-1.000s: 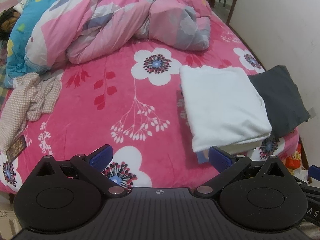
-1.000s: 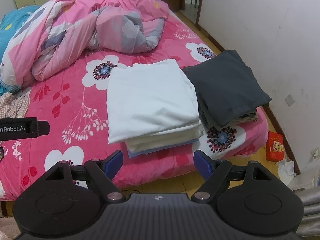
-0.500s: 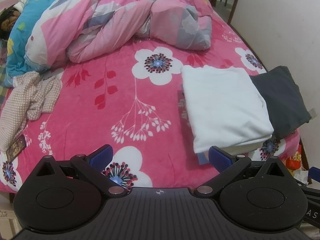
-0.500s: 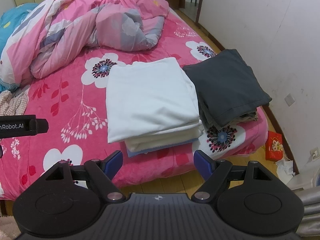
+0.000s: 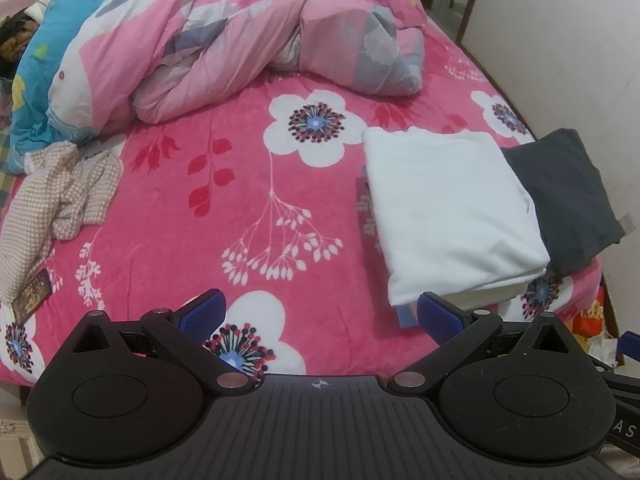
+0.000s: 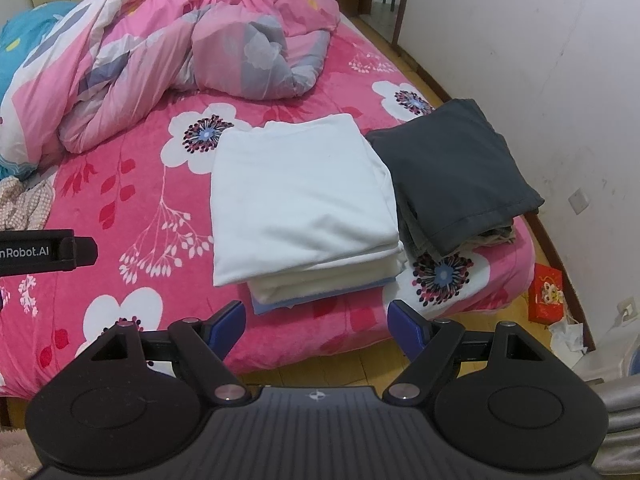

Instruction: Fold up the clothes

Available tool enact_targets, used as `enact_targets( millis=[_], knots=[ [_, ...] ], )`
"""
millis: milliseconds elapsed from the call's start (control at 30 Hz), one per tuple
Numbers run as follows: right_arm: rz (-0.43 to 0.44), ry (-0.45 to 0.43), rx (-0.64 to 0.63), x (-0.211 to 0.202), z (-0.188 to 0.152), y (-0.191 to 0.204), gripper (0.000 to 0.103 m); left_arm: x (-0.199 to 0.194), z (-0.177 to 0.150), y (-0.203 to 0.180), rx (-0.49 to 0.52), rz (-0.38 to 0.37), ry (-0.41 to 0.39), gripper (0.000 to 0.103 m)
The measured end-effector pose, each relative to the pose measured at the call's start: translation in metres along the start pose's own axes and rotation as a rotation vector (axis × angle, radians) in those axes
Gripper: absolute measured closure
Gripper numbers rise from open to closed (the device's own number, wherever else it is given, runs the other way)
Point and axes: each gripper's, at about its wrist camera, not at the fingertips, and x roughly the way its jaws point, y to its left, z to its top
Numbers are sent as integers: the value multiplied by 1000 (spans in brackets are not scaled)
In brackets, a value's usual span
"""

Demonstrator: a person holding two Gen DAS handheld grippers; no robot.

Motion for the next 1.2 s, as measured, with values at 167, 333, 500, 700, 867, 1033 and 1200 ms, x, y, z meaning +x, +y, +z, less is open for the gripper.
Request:
enact_targets(
  millis=[167, 333, 500, 700, 867, 1033, 1200],
  knots=[
    [-2, 8, 1, 2, 0, -1, 22, 2, -1, -1, 0, 1, 15, 0],
    [-8, 13, 8, 2, -1, -3, 22, 4, -3, -5, 9, 0, 27, 0],
    [-14, 20, 14, 2, -4, -7, 22, 5, -5, -9, 15, -7, 39, 0],
    [-30, 32, 21, 3, -7, -12, 22, 6, -7, -19, 30, -25, 50, 0],
    [-42, 32, 25, 2, -8, -16, 22, 8, -7, -26, 34, -37, 56, 0],
    [-58, 30, 39, 1, -8, -23, 22, 9, -4, -37, 50, -54, 54, 0],
    [-77, 29, 55, 2, -5, -33, 22, 11, -1, -51, 71, -74, 51, 0]
  ],
)
